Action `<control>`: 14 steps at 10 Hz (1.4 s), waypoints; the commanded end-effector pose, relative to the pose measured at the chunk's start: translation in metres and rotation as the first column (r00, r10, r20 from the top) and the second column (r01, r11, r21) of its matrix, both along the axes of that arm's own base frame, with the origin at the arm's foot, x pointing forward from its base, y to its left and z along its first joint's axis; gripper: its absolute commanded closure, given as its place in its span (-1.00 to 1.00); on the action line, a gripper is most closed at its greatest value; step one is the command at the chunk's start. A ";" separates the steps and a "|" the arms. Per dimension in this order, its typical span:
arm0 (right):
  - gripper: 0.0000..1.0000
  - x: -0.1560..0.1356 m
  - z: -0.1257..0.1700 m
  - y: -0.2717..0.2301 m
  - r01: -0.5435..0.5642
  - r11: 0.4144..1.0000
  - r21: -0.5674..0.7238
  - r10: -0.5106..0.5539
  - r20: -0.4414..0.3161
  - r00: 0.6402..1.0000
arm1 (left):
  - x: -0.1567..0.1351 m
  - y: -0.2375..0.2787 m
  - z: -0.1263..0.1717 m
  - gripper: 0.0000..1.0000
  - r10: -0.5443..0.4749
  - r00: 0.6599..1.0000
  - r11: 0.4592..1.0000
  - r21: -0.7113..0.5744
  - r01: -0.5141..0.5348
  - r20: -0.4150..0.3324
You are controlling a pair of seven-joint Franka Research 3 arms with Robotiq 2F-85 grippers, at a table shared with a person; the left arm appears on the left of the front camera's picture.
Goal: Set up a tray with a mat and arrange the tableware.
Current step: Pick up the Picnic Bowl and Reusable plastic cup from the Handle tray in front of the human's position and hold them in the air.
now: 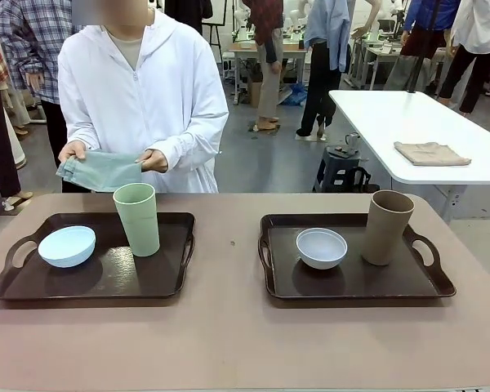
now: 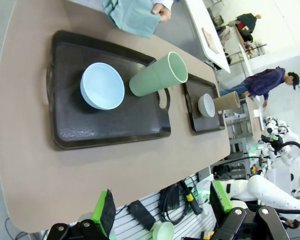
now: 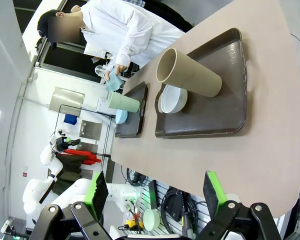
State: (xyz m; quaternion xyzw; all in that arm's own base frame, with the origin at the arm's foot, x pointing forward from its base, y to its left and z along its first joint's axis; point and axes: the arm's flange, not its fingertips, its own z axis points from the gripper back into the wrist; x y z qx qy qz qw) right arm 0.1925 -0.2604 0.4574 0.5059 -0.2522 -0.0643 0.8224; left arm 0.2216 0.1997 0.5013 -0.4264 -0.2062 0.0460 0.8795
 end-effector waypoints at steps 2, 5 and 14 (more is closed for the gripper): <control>-1.00 0.001 0.001 -0.002 0.003 1.000 0.018 -0.004 0.030 1.000 | -0.001 0.001 0.001 -1.00 -0.002 1.000 1.000 -0.005 0.002 0.010; -1.00 0.000 0.000 0.000 0.000 1.000 0.000 0.000 0.000 1.000 | -0.001 0.001 0.001 -1.00 -0.002 1.000 1.000 -0.005 0.002 0.010; -1.00 0.150 0.139 0.200 -0.105 0.813 -0.572 0.345 0.328 0.879 | 0.057 -0.089 0.129 -1.00 -0.039 0.995 0.861 0.502 0.080 -0.090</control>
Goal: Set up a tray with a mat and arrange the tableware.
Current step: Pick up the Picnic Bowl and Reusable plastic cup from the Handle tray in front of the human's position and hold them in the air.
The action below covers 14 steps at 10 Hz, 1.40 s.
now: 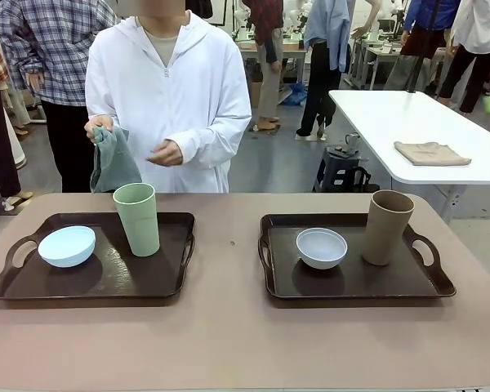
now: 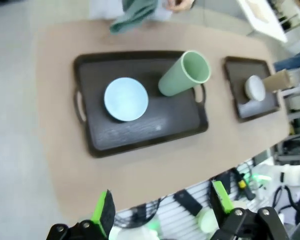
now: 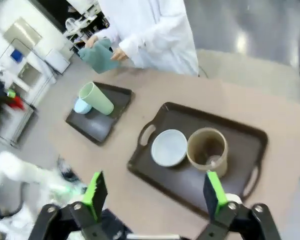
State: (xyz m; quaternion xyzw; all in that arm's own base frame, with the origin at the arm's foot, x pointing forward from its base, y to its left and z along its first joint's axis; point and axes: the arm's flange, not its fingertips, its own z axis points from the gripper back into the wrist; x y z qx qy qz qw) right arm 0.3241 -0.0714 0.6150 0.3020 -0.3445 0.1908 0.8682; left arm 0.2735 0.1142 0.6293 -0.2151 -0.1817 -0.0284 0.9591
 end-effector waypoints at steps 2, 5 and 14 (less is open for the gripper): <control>-1.00 0.044 -0.032 0.078 -0.250 0.953 -0.168 0.264 0.064 0.962 | 0.018 -0.028 0.017 -1.00 0.004 0.997 0.991 0.133 0.006 -0.076; -1.00 0.069 -0.065 0.135 -0.316 0.918 -0.241 0.335 0.040 0.941 | 0.032 -0.059 0.009 -1.00 0.002 0.993 0.968 0.250 0.029 -0.122; -1.00 0.141 -0.081 0.198 -0.526 0.749 -0.402 0.654 0.323 0.685 | 0.059 -0.079 -0.003 -1.00 -0.023 0.993 0.965 0.258 0.053 -0.118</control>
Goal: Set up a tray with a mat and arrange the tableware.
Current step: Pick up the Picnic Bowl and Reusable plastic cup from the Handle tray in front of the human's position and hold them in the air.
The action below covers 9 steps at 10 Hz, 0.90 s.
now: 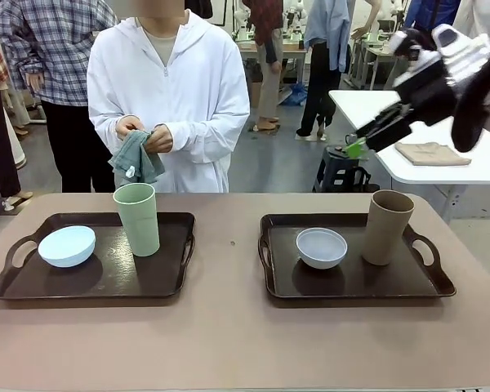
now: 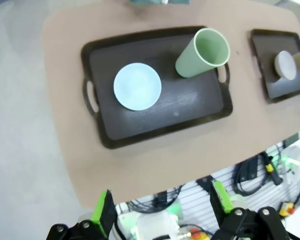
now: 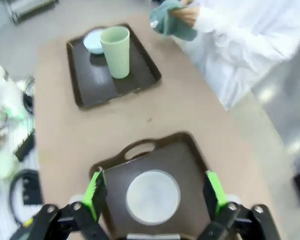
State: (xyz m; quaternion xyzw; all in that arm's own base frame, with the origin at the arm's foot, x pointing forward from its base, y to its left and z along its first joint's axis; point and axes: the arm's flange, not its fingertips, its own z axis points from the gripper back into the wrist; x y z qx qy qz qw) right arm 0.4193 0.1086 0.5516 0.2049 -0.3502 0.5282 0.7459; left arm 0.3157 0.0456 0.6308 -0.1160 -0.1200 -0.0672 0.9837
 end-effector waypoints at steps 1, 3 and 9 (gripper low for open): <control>-1.00 0.072 -0.021 0.046 -0.219 0.974 0.056 0.210 0.136 0.968 | 0.030 -0.006 -0.008 -1.00 0.049 0.999 0.998 0.026 -0.049 -0.024; -1.00 0.107 -0.043 0.102 -0.297 0.954 0.038 0.289 0.142 0.947 | 0.045 -0.003 -0.031 -1.00 0.089 0.995 0.996 -0.018 -0.090 -0.048; -1.00 0.120 -0.125 0.253 -0.543 0.840 0.025 0.537 -0.186 0.823 | 0.102 -0.017 -0.115 -1.00 0.215 0.972 0.975 0.076 -0.208 -0.099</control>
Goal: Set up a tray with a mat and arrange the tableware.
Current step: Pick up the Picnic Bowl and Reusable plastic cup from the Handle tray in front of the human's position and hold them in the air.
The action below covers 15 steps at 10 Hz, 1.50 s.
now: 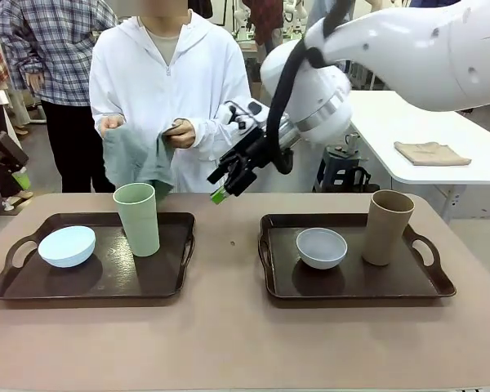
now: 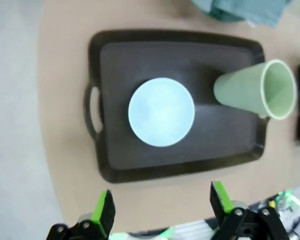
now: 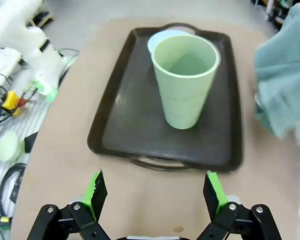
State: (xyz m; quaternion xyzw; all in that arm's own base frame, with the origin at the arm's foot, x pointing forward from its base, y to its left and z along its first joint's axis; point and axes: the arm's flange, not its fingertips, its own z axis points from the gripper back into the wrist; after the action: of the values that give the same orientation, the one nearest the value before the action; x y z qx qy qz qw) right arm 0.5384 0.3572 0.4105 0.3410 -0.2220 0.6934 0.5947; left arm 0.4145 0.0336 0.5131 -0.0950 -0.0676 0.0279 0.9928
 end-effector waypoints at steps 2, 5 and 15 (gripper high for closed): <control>-1.00 0.000 0.000 0.000 0.000 1.000 0.000 0.000 0.000 1.000 | 0.000 0.000 0.000 -1.00 0.000 1.000 1.000 0.000 0.000 0.000; -1.00 0.000 0.000 0.000 0.000 1.000 0.000 0.000 0.000 1.000 | 0.000 0.000 0.000 -1.00 0.000 1.000 1.000 0.000 0.000 0.000; -1.00 -0.009 -0.070 0.060 0.028 0.989 0.146 -0.035 0.045 0.998 | 0.029 -0.011 -0.085 -1.00 -0.123 0.982 0.989 0.065 0.134 -0.146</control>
State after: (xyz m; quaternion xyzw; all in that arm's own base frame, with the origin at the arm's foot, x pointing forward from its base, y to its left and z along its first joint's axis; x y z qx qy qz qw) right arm 0.5256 0.4093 0.3525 0.3667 -0.2619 0.6817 0.5764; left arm 0.4364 0.0246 0.4309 -0.0605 0.0217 -0.0248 0.9976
